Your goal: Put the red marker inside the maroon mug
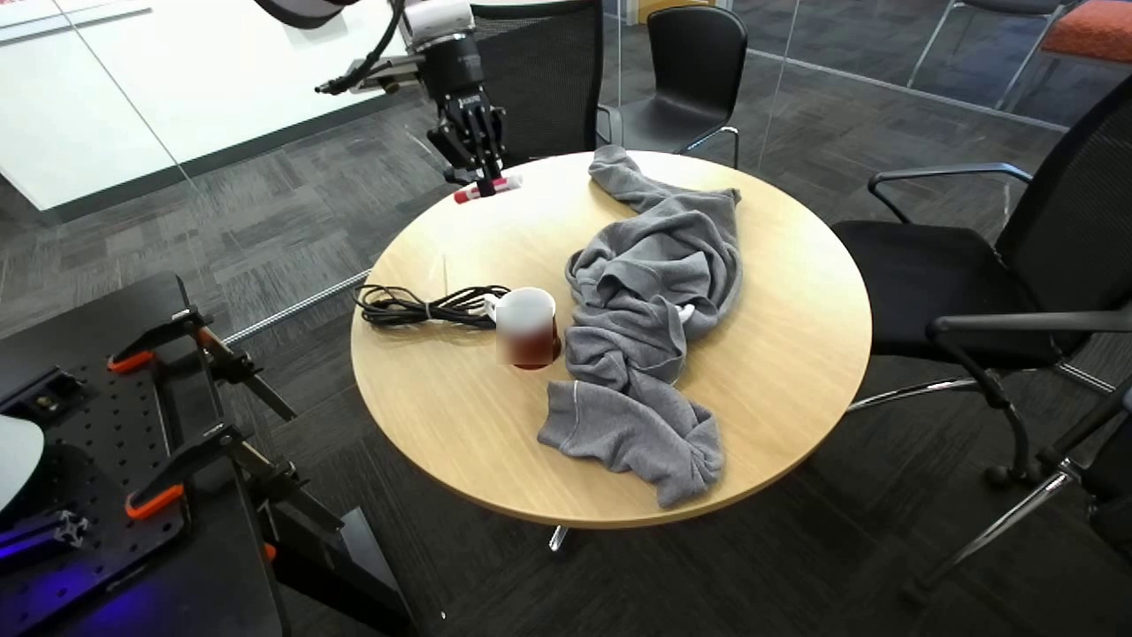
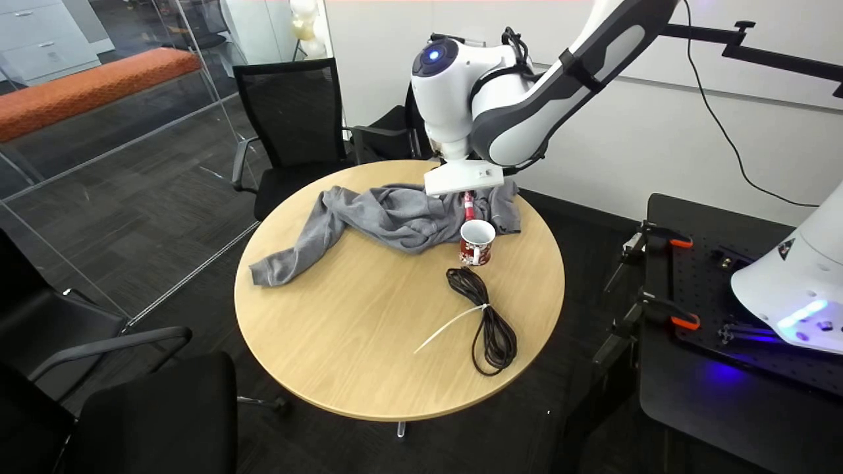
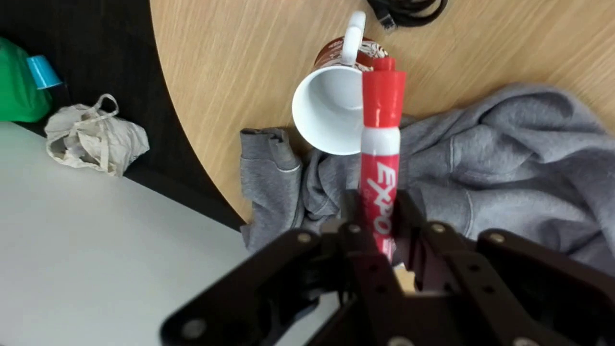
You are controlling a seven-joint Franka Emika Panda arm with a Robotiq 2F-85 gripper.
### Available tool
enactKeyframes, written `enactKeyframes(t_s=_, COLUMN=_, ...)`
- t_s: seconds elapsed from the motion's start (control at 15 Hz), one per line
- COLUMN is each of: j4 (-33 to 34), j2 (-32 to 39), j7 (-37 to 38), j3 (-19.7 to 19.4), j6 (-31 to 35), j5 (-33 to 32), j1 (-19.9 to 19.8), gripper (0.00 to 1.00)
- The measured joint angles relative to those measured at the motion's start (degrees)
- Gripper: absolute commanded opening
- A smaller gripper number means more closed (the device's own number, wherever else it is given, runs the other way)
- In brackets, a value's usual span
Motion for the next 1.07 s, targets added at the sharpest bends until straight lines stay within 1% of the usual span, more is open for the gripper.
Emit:
enactKeyframes(t_s=0.33, j4=0.1, j2=1.2, j7=18.1, j3=-0.8, j6=-3.6, j5=-5.2, j1=0.7, gripper=0.05)
enactKeyframes(t_s=0.67, j4=1.5, j2=2.6, j7=32.9, j3=-0.7, j6=-12.2, j5=-8.5, j1=1.0, gripper=0.05)
enactKeyframes(t_s=0.73, j4=2.1, j2=3.0, j7=35.3, j3=-0.7, j6=-14.5, j5=-8.7, j1=1.0, gripper=0.20)
enactKeyframes(t_s=0.87, j4=3.5, j2=4.1, j7=38.9, j3=-0.5, j6=-18.7, j5=-8.9, j1=1.0, gripper=0.20)
enactKeyframes(t_s=0.93, j4=4.0, j2=4.5, j7=39.5, j3=-0.4, j6=-19.4, j5=-8.9, j1=1.1, gripper=0.20)
enactKeyframes(t_s=1.0, j4=4.3, j2=4.8, j7=39.6, j3=-0.4, j6=-19.6, j5=-8.9, j1=1.1, gripper=0.05)
enactKeyframes(t_s=1.07, j4=4.5, j2=5.0, j7=39.6, j3=-0.4, j6=-19.6, j5=-8.9, j1=1.1, gripper=0.05)
